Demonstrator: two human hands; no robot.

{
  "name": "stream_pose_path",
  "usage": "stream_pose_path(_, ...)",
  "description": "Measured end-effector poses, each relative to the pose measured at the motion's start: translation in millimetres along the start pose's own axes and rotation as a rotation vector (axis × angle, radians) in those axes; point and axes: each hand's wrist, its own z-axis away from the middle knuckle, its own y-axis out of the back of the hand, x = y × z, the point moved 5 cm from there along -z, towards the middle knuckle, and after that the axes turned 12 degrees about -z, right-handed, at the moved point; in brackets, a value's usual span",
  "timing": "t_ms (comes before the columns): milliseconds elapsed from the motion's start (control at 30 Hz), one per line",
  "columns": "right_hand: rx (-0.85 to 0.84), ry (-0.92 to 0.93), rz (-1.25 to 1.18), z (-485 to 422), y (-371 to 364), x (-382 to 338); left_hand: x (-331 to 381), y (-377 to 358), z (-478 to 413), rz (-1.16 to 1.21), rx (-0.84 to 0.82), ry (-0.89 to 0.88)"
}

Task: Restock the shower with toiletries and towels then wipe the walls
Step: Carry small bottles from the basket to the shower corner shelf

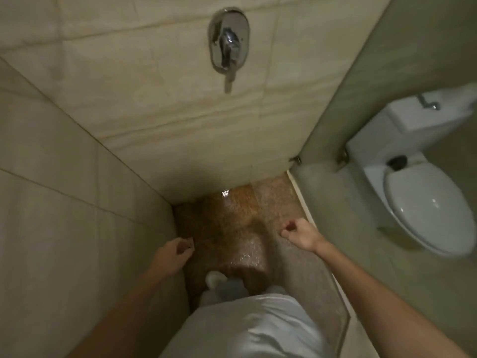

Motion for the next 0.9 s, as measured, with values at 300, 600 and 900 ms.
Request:
stream_pose_path(300,0.216,-0.205,-0.28,108.8,-11.1,197.6,-23.3,-106.3,43.8,-0.019,-0.089,0.157)
stream_pose_path(600,0.379,-0.572,-0.588,290.7,-82.6,407.6,55.7,-217.3,70.1,-0.166,-0.346,-0.018)
stream_pose_path(900,0.549,-0.854,-0.931,412.6,-173.8,486.4,228.3,-300.8,75.6,-0.705,-0.514,-0.413)
